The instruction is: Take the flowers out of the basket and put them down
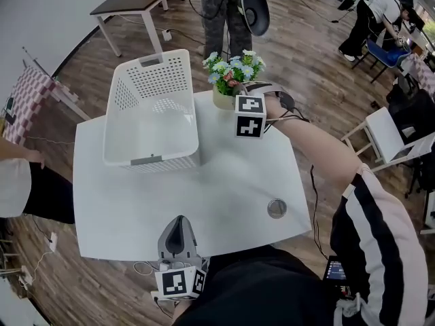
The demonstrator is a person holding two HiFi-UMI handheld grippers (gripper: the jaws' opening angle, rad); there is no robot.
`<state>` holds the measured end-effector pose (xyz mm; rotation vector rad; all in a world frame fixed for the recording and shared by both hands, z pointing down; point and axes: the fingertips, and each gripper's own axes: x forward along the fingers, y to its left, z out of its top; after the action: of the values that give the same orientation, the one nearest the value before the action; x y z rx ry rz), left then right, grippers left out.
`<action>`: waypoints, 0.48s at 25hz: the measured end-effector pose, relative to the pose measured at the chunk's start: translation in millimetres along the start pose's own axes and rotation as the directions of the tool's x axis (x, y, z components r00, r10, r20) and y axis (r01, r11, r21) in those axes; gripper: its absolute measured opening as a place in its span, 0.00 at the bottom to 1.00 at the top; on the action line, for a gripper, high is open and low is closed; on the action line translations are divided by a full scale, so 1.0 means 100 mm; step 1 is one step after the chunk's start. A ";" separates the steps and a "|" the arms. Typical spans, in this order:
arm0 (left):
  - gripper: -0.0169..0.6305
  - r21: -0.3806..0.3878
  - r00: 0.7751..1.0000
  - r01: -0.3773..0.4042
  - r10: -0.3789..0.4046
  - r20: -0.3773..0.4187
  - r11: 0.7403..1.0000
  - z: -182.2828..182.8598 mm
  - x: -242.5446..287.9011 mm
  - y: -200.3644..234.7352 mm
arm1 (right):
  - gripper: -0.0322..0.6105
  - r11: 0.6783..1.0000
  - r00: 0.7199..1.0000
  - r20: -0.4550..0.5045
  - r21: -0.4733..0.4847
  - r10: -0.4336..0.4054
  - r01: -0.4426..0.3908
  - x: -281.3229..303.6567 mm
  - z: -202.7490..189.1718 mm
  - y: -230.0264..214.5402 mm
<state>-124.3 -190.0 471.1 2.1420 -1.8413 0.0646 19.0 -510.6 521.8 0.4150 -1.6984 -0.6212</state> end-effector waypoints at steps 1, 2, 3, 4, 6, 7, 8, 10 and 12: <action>0.04 -0.002 1.000 -0.003 0.003 -0.002 1.000 -0.01 0.00 0.01 | 0.20 1.000 1.000 -0.003 0.002 0.003 -0.003 0.03 -0.01 0.02; 0.04 -0.005 1.000 -0.006 0.006 -0.005 1.000 -0.02 -0.01 0.02 | 0.20 1.000 1.000 -0.006 0.004 0.004 -0.004 0.06 -0.02 0.03; 0.04 -0.007 1.000 -0.009 0.009 -0.007 1.000 -0.03 -0.01 0.02 | 0.20 1.000 1.000 -0.009 0.005 0.006 -0.006 0.08 -0.03 0.04; 0.04 -0.009 1.000 -0.011 0.011 -0.009 1.000 -0.04 -0.01 0.03 | 0.20 1.000 1.000 -0.013 0.006 0.008 -0.008 0.11 -0.04 0.06; 0.04 -0.009 1.000 -0.014 0.014 -0.012 1.000 -0.05 -0.03 0.03 | 0.20 1.000 1.000 -0.022 0.007 0.015 -0.015 0.15 -0.07 0.11; 0.04 -0.009 1.000 -0.015 0.015 -0.013 1.000 -0.06 -0.03 0.03 | 0.20 1.000 1.000 -0.025 0.009 0.018 -0.018 0.16 -0.09 0.13; 0.04 -0.008 1.000 -0.016 0.016 -0.014 1.000 -0.06 -0.04 0.03 | 0.20 1.000 0.999 -0.028 0.012 0.022 -0.021 0.18 -0.10 0.15; 0.04 -0.007 1.000 -0.019 0.019 -0.018 1.000 -0.07 -0.04 0.03 | 0.20 1.000 0.999 -0.032 0.016 0.027 -0.026 0.21 -0.12 0.18; 0.04 -0.010 0.999 -0.023 0.023 -0.023 1.000 -0.08 -0.05 0.03 | 0.20 0.999 0.999 -0.036 0.010 0.031 -0.031 0.24 -0.14 0.23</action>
<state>-126.8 -183.1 478.5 2.1044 -1.8496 0.0841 28.4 -509.0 556.5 0.4035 -1.6707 -0.5800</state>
